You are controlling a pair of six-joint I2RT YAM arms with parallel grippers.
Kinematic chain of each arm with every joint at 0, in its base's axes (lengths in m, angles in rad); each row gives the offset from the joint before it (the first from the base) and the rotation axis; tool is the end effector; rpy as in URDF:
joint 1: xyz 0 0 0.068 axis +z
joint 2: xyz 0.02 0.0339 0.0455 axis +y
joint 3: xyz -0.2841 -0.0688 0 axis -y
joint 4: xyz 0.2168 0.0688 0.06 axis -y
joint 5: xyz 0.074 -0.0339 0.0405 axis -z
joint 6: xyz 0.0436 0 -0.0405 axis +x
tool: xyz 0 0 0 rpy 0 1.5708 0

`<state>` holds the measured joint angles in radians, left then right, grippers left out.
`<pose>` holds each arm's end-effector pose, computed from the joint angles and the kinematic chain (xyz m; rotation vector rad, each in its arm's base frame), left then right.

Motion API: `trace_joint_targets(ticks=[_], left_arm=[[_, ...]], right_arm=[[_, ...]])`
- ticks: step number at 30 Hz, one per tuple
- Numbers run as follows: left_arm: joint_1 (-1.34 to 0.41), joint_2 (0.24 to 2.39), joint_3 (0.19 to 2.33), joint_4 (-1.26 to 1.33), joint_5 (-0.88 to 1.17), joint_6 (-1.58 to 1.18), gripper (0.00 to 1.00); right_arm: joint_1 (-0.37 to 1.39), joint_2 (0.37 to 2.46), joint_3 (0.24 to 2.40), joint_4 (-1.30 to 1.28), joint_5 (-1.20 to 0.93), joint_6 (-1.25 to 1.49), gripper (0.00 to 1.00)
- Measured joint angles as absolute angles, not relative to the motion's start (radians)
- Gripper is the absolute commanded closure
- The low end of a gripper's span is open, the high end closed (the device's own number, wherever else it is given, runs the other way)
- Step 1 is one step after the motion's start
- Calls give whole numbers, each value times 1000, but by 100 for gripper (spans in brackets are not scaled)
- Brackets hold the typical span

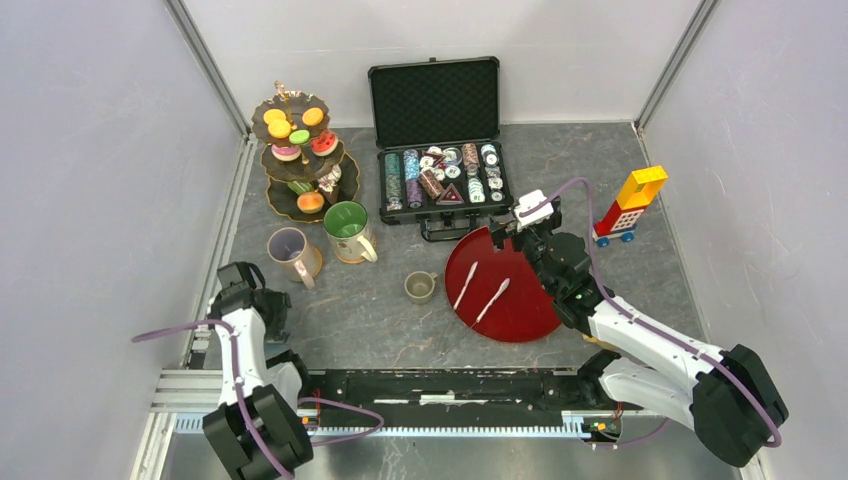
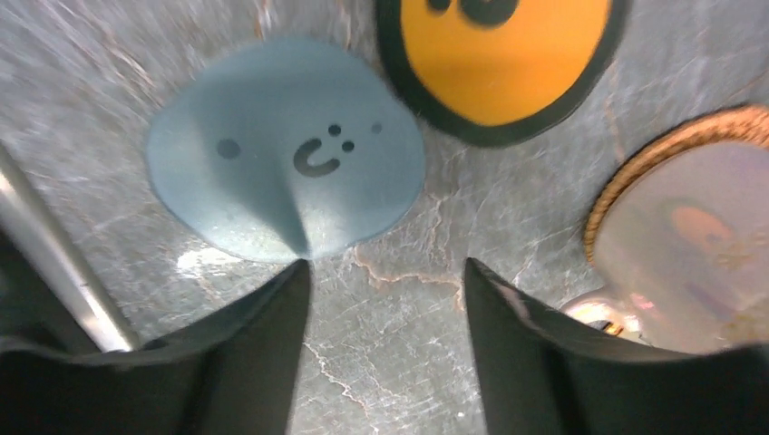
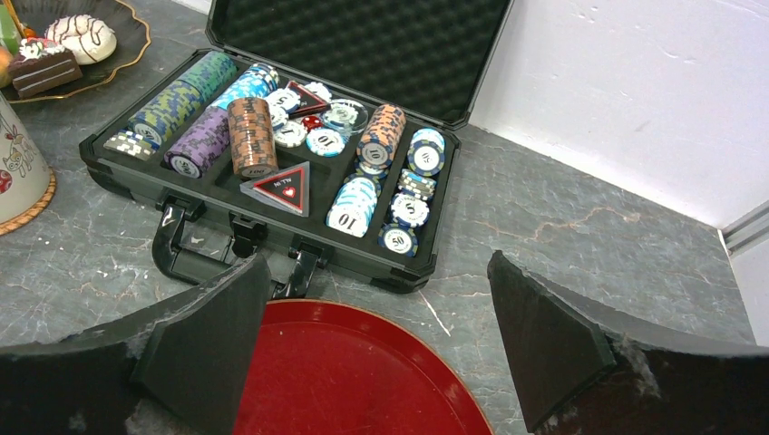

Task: Serve the afternoon tea
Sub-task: Move the coaster to the center of the board.

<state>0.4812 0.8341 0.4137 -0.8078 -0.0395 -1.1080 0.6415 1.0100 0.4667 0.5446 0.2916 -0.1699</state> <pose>0.0799 0.0437 0.1795 -2.0062 1.9562 -0.0968 0.1687 0.1104 0.2935 -0.4035 1.5186 0.1417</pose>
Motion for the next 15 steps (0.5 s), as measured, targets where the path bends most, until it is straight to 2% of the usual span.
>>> trace_joint_targets(ticks=[2,4,8,15], left_arm=[[481,861,473,-841,-99,-1107,10],[481,870,535,-851,-165,-1105,1],[494,897,619,-842,-290,-1106,0],[543,986,561,-836,-322,-1106,0]], right_arm=[[641,1010,467,544,292,-170,2],[641,1010,467,545,292,-170,2],[646,1010,467,544,292,-171,2],[648,1010,467,545,292,-172,2]])
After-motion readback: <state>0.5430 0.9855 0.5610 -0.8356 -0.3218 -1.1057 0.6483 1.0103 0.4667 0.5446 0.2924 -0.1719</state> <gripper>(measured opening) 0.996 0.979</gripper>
